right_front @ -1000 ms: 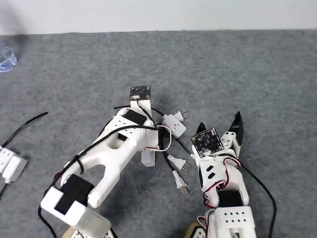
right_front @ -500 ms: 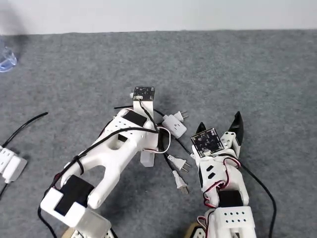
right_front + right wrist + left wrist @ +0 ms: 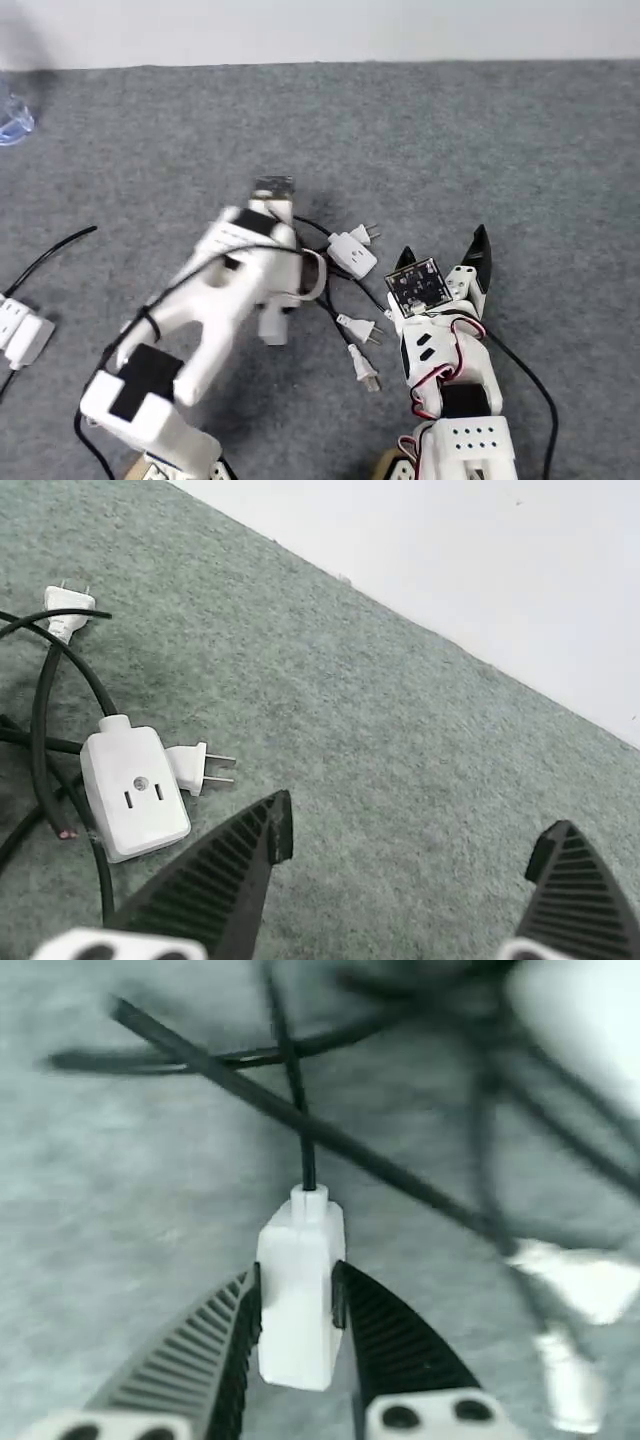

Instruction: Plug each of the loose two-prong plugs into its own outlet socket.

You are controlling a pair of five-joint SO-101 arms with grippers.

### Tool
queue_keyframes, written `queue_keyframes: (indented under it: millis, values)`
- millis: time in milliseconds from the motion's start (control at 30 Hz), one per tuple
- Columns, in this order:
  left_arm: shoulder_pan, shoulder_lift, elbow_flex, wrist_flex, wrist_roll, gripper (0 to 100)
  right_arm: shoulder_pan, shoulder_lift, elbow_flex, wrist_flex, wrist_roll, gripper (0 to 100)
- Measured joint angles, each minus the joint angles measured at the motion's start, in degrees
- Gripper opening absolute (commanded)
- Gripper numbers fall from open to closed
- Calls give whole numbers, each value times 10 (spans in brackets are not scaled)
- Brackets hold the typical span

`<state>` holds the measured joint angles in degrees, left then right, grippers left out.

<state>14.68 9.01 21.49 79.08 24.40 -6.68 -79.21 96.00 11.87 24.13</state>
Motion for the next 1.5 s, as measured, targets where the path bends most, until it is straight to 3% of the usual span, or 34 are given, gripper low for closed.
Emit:
queue_keyframes:
  millis: [267,500,600,733,867,1067,1167,1300,1500]
  values:
    - [-216,5,-101,114,-99,13,0,0,0,0,0,372]
    - [-396,5,-173,139,-184,13,0,0,0,0,0,372]
    - [-431,8,-179,149,-217,15,0,0,0,0,0,372]
    - [-404,9,-179,192,-271,15,0,0,0,0,0,372]
    - [-309,9,-155,196,-299,15,0,0,0,0,0,372]
    - [-156,9,-84,160,-185,20,0,0,0,0,0,372]
    - [-133,9,-56,96,-122,100,0,0,0,0,0,372]
    - [-99,9,-55,86,-113,224,0,0,0,0,0,372]
    - [-89,9,-54,85,-109,242,0,0,0,0,0,372]
